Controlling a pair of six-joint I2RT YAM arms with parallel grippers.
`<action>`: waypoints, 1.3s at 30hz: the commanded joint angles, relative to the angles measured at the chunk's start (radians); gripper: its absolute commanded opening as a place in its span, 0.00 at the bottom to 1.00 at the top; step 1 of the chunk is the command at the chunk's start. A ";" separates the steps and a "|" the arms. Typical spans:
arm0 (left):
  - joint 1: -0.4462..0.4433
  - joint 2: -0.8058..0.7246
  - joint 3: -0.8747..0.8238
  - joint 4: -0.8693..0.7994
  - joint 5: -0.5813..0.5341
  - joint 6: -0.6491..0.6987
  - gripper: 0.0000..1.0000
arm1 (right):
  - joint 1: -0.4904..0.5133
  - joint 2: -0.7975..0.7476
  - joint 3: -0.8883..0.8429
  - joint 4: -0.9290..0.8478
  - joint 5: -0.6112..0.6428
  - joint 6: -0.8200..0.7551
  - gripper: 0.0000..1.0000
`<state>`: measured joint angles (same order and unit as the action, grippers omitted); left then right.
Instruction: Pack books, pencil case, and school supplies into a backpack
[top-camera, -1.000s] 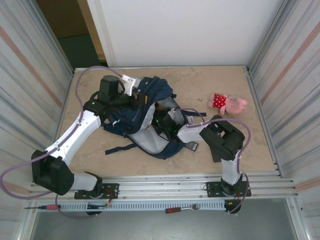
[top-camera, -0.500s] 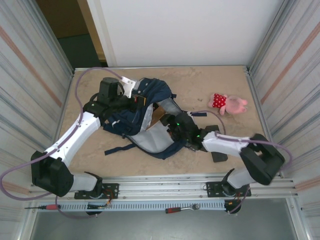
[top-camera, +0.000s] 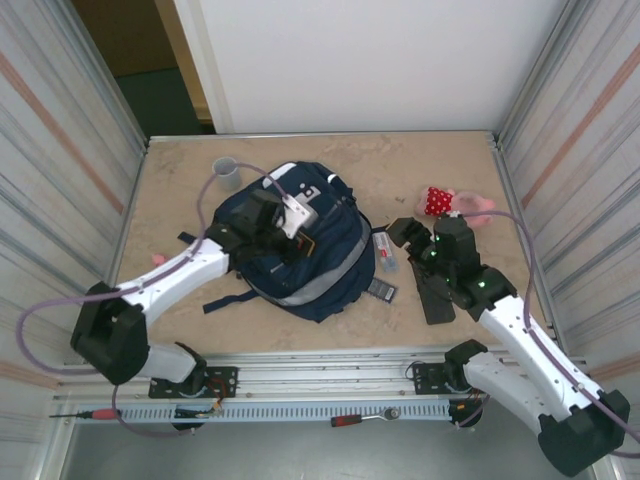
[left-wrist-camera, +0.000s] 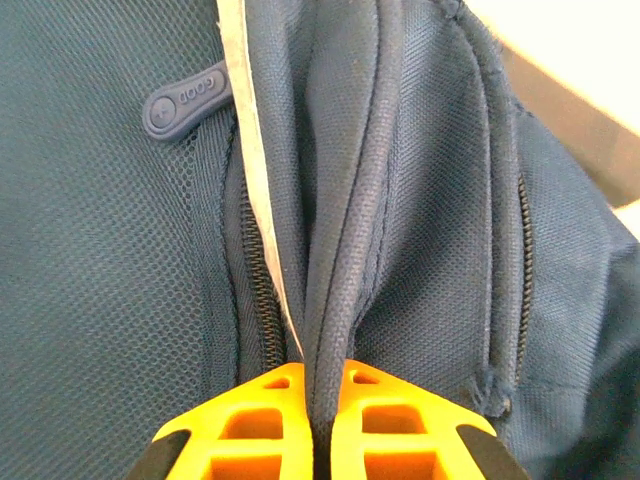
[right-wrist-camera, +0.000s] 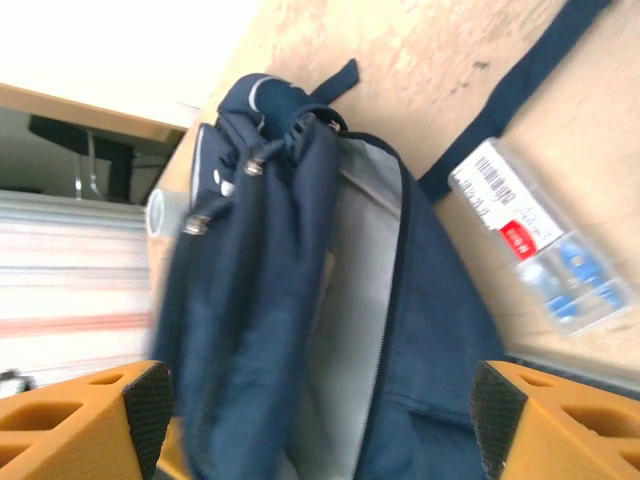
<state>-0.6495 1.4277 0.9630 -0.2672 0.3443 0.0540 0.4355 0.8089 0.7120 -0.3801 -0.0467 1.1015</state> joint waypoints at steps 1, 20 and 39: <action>-0.059 0.100 -0.044 -0.007 -0.073 0.050 0.00 | -0.020 -0.008 0.048 -0.145 -0.025 -0.144 0.78; 0.113 -0.130 0.067 -0.058 -0.009 -0.177 0.71 | 0.197 0.188 0.272 -0.226 -0.152 -1.011 0.75; 0.512 -0.600 -0.353 -0.093 0.062 -0.415 0.78 | 0.594 0.880 0.377 -0.154 -0.004 -1.635 0.71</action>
<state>-0.1509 0.8425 0.6312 -0.3691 0.3748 -0.3077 1.0218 1.6424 1.1046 -0.5777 -0.1097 -0.4606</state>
